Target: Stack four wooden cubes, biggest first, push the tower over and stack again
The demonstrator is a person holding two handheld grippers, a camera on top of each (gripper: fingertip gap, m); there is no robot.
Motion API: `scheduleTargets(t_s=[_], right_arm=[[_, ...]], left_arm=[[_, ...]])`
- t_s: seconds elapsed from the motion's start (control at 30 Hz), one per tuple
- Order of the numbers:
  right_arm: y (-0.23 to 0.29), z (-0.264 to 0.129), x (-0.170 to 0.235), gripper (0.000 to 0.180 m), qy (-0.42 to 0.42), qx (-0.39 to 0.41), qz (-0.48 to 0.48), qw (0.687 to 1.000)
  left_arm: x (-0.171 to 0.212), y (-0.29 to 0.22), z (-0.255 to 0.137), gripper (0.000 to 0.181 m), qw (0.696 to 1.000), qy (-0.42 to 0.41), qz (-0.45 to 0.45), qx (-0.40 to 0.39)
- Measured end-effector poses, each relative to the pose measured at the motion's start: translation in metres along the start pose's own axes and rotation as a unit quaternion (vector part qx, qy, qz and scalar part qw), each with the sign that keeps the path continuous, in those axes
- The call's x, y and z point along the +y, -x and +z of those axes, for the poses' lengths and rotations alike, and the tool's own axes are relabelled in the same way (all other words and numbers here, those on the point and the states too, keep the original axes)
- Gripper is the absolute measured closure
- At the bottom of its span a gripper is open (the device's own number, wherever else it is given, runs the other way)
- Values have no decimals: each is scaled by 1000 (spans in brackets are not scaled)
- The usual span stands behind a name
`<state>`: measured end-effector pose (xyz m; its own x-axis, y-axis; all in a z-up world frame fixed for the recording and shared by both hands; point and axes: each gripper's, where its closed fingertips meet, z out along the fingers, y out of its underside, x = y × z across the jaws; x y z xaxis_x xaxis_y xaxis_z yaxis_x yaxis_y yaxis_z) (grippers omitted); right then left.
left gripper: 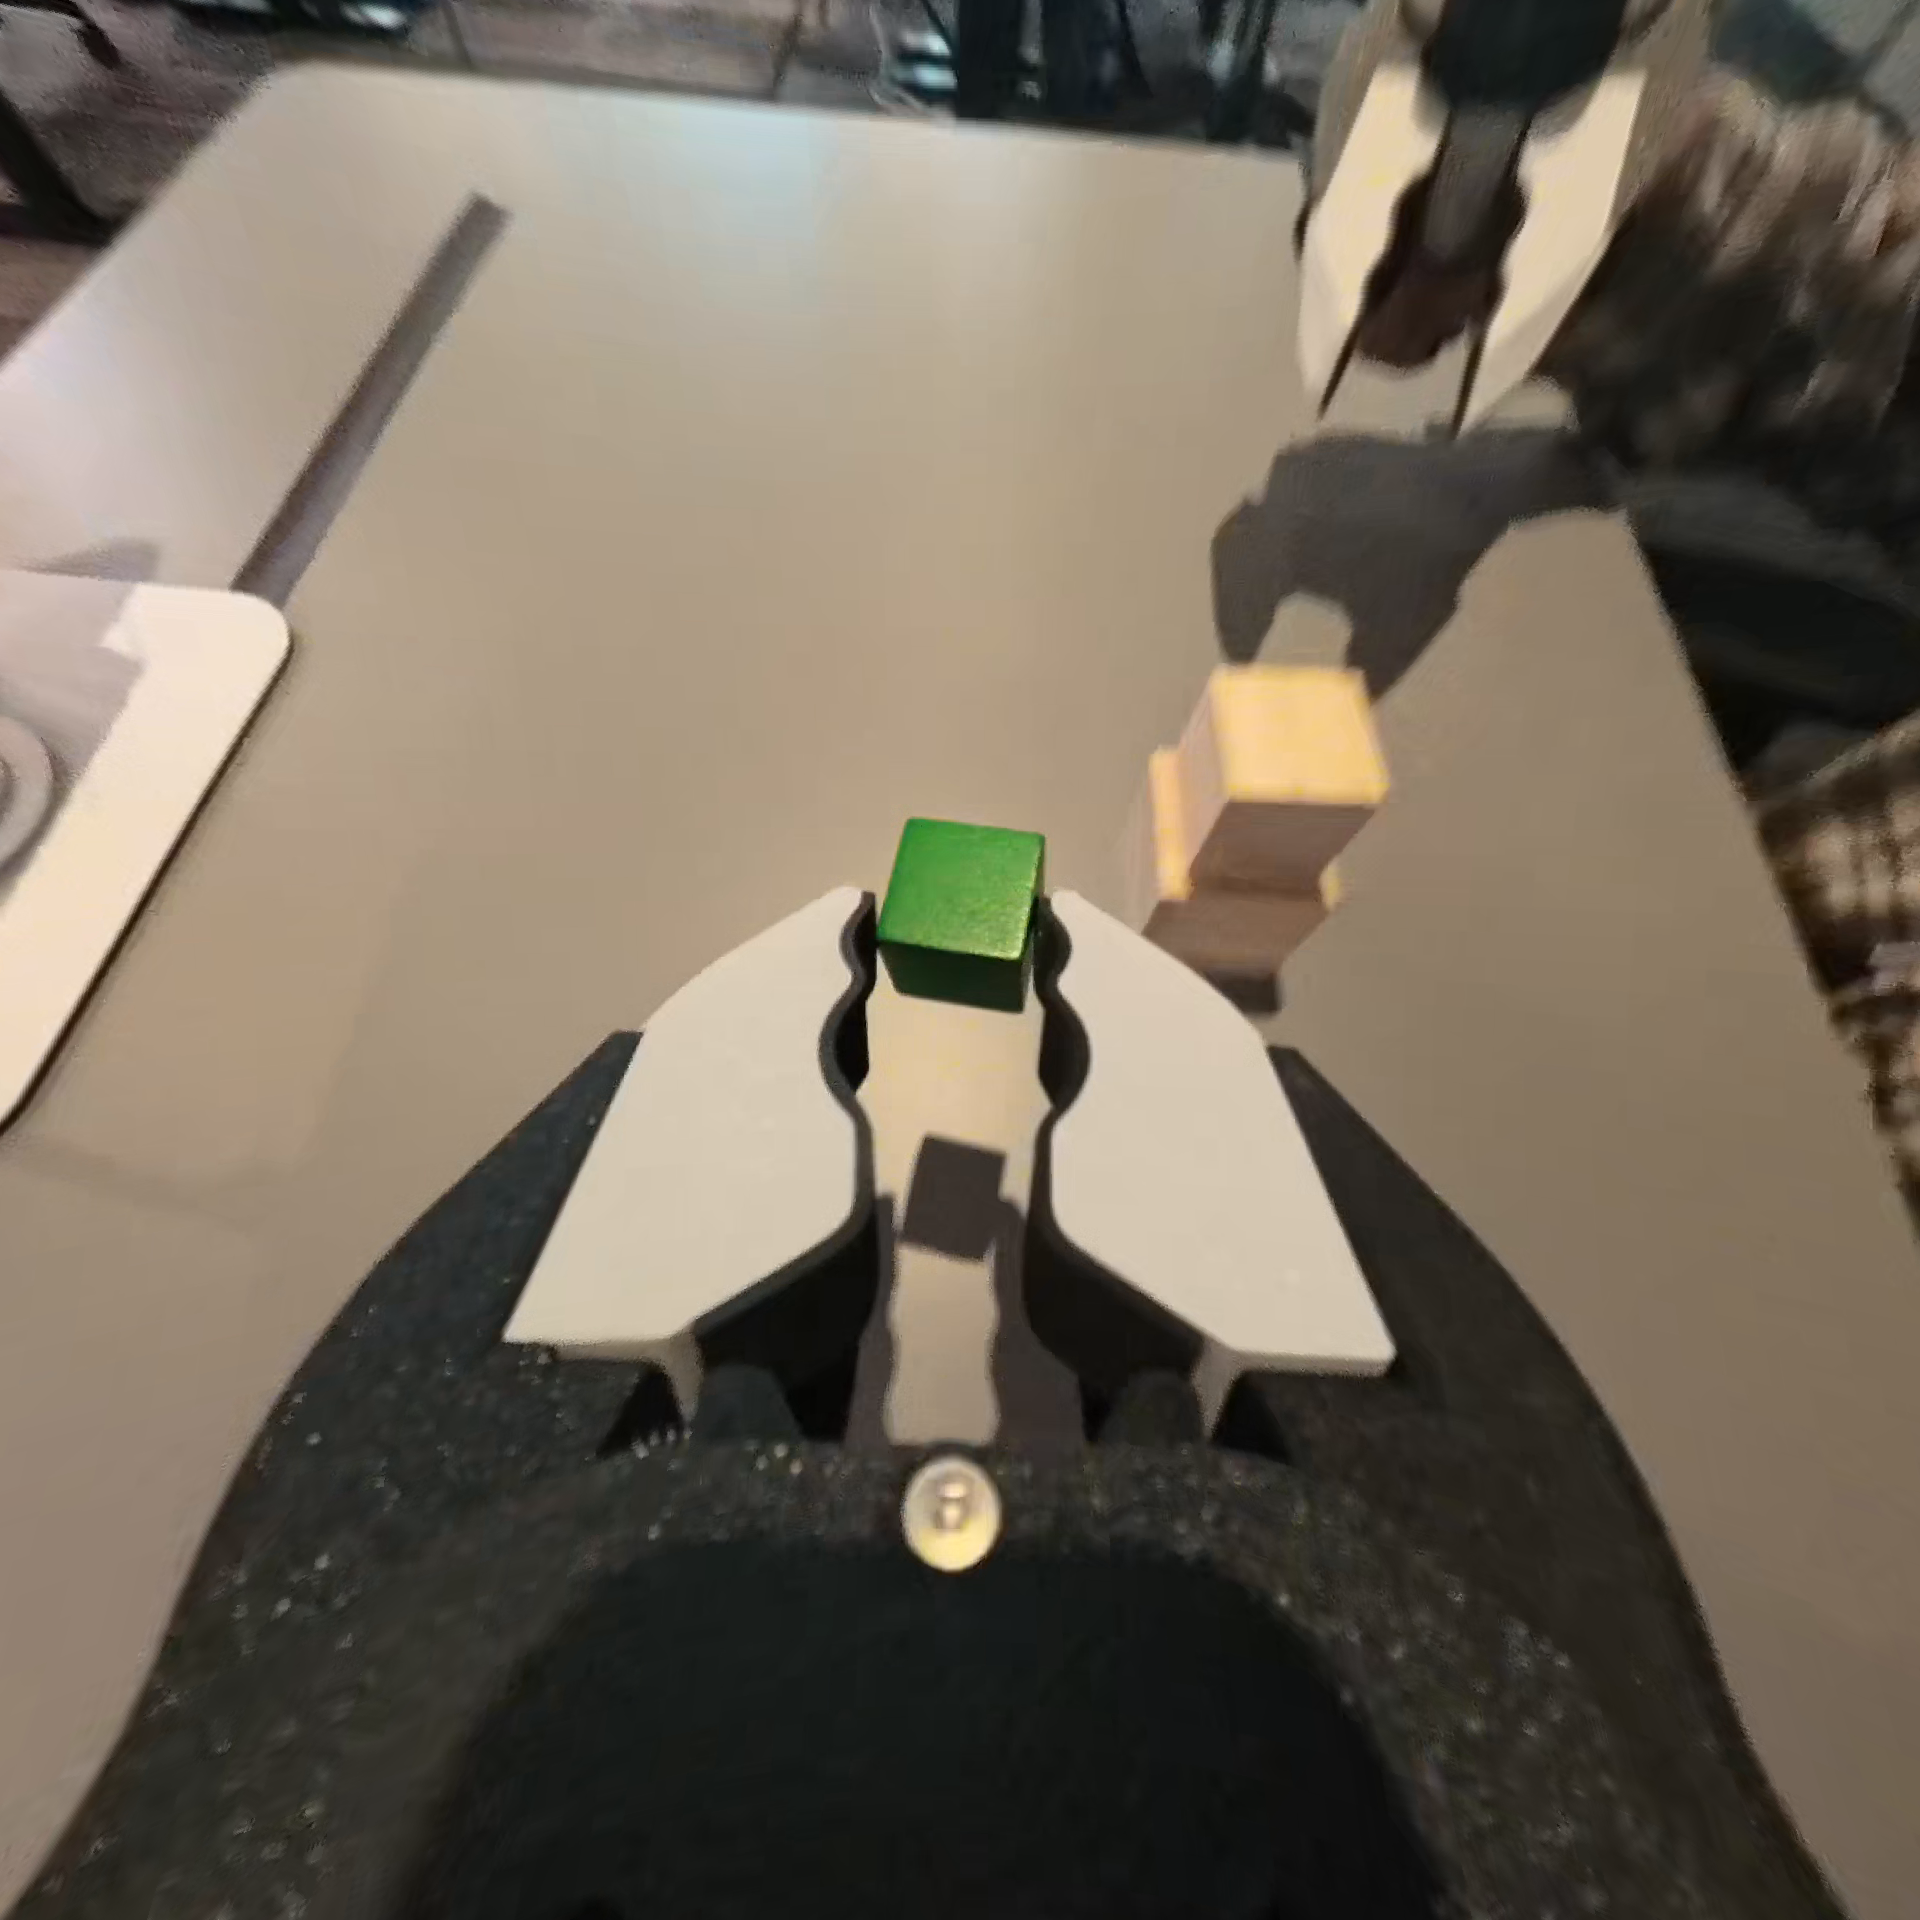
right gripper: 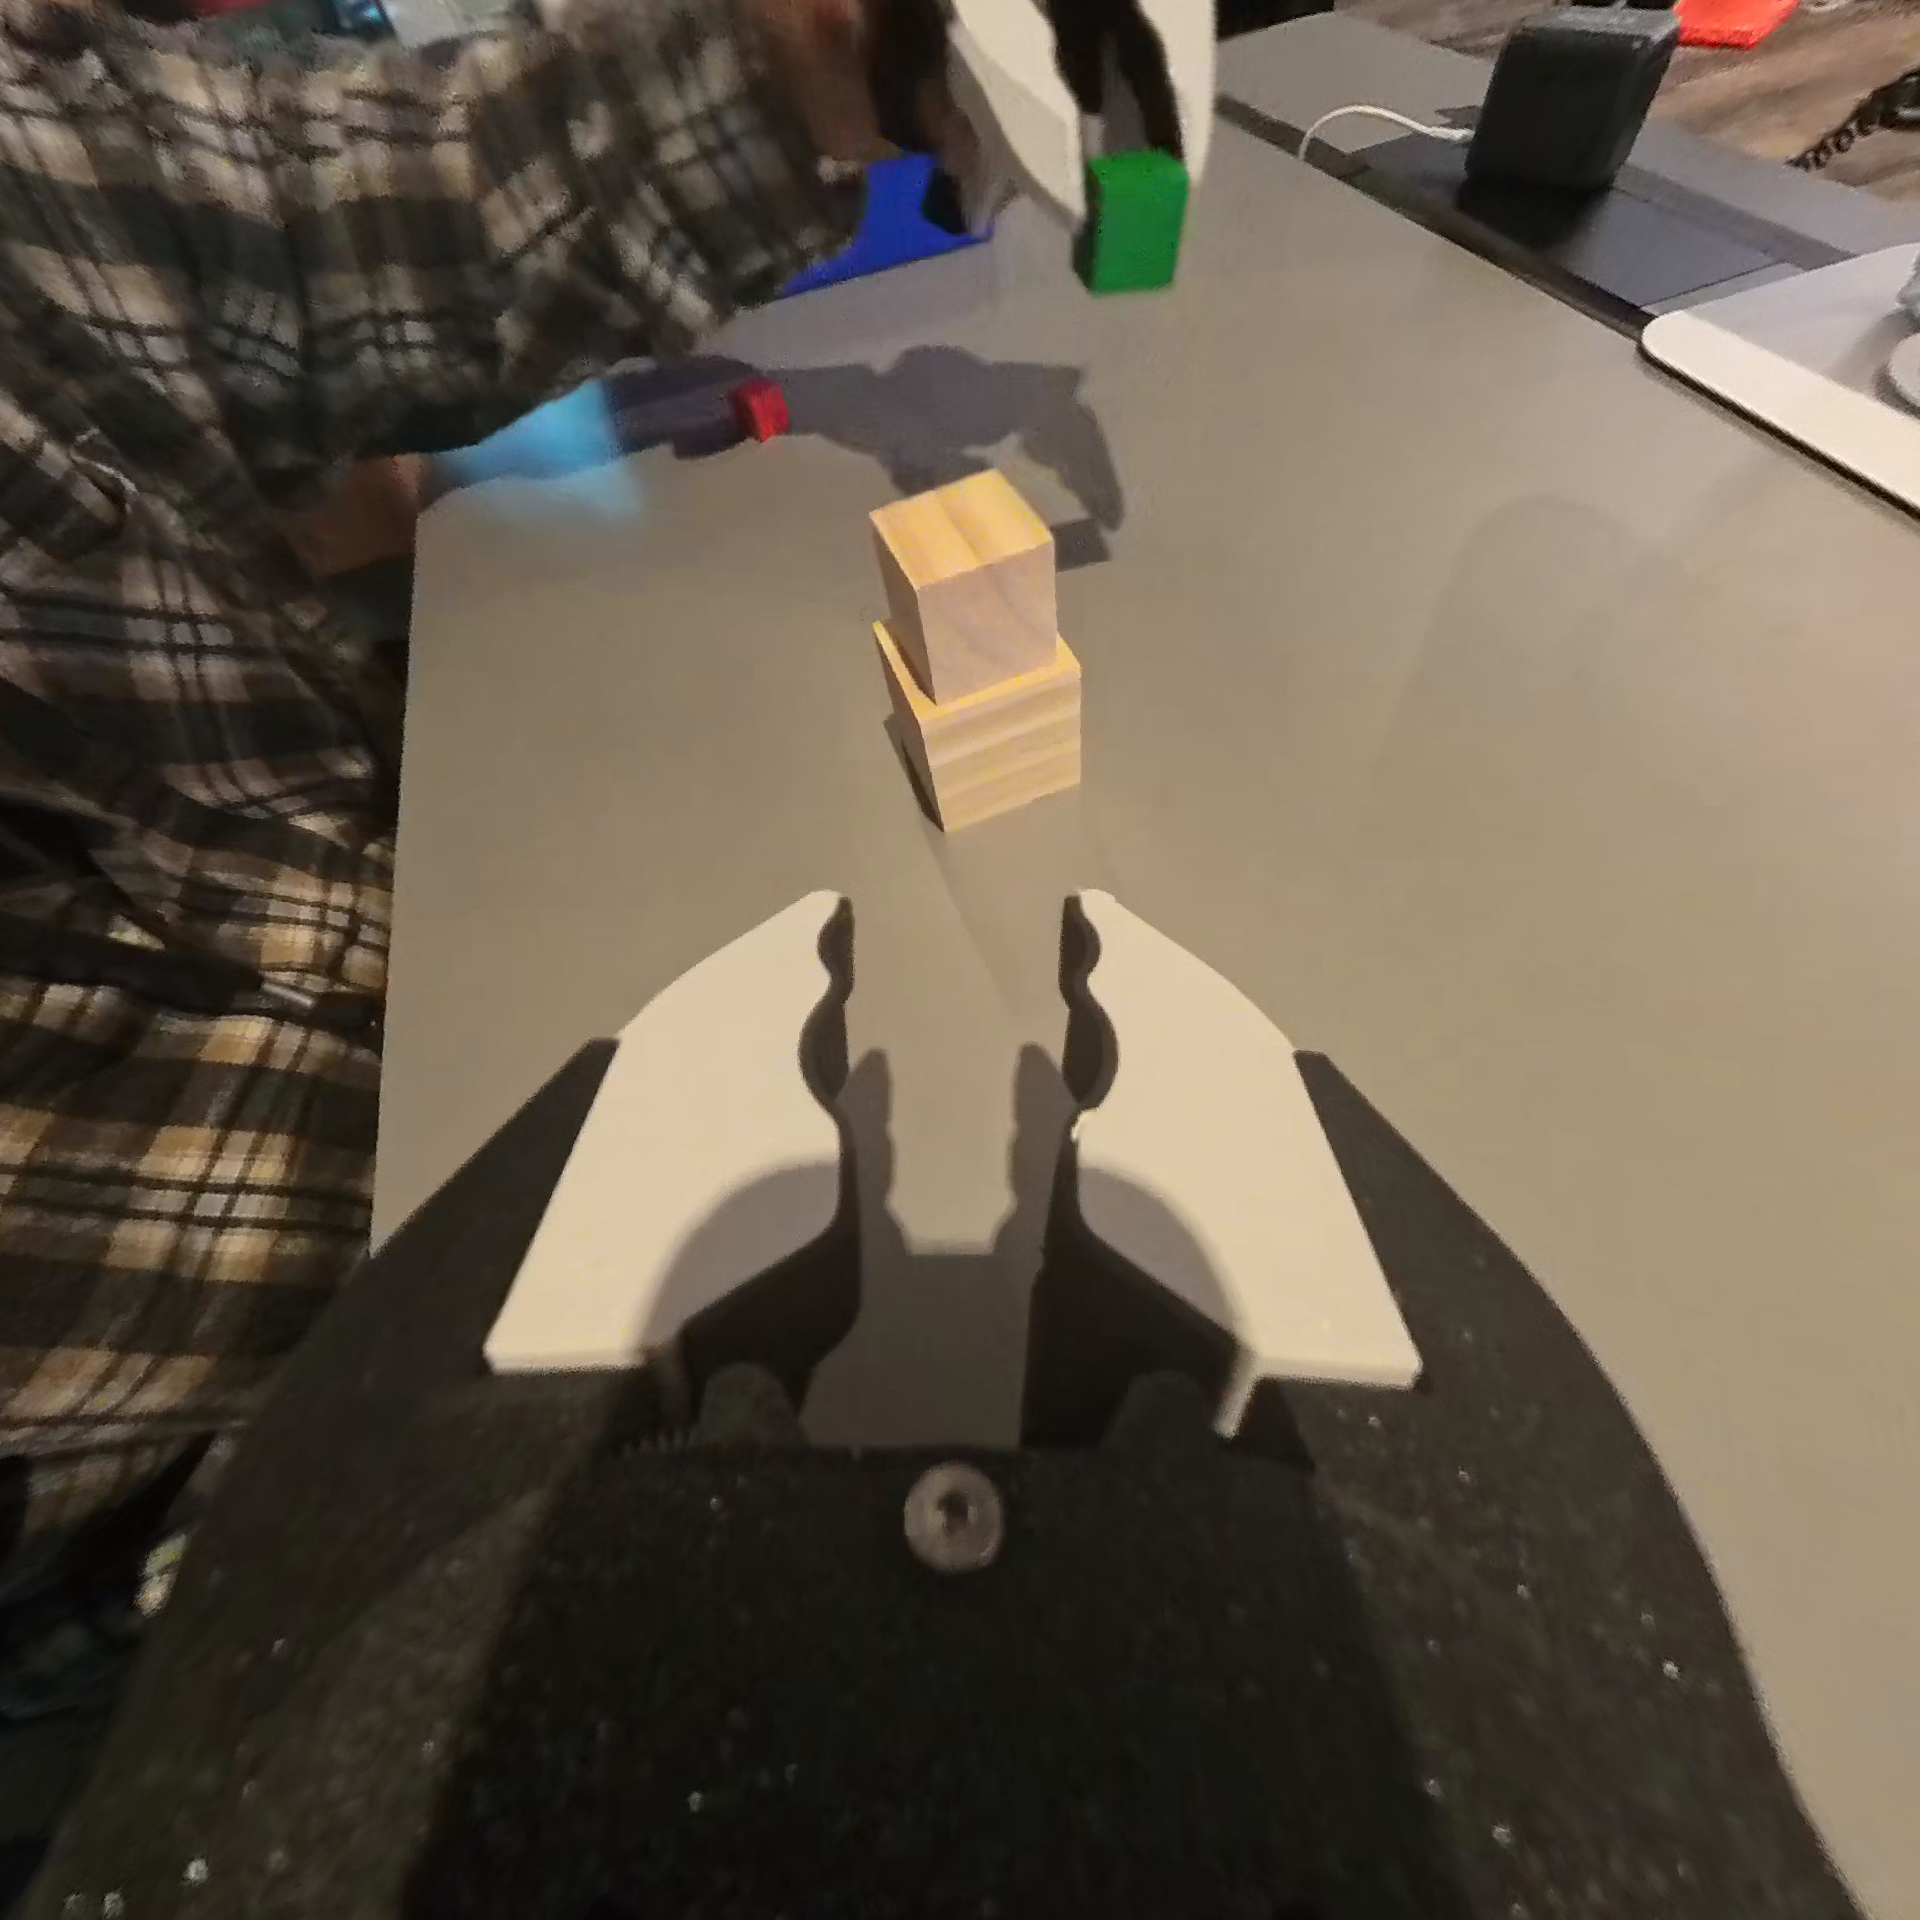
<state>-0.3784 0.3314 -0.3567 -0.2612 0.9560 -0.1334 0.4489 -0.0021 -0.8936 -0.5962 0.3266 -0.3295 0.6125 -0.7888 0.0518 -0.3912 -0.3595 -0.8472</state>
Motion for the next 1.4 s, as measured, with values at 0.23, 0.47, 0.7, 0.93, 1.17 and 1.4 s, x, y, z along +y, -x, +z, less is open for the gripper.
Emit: scheduleTargets(t_s=[0.23, 0.47, 0.7, 0.93, 1.17, 1.4], right_arm=[[2, 0, 4, 142, 2, 2, 9, 1000], [10, -2, 10, 142, 19, 2, 4, 1000], [13, -5, 13, 143, 20, 4, 5, 1000], [13, -5, 14, 144, 19, 1, 6, 1000], [13, -5, 13, 144, 18, -1, 6, 1000], [13, -3, 12, 144, 20, -4, 4, 1000]], left_arm=[[-34, -63, 23, 152, 998, 19, -44, -33], [-32, -75, 46, 152, 997, 25, -67, -22], [-32, -79, 59, 153, 997, 10, -77, -17], [-21, -80, 67, 153, 997, 2, -80, -14], [-20, -79, 67, 153, 999, -2, -46, -27], [-18, -82, 67, 153, 999, 2, -27, -36]])
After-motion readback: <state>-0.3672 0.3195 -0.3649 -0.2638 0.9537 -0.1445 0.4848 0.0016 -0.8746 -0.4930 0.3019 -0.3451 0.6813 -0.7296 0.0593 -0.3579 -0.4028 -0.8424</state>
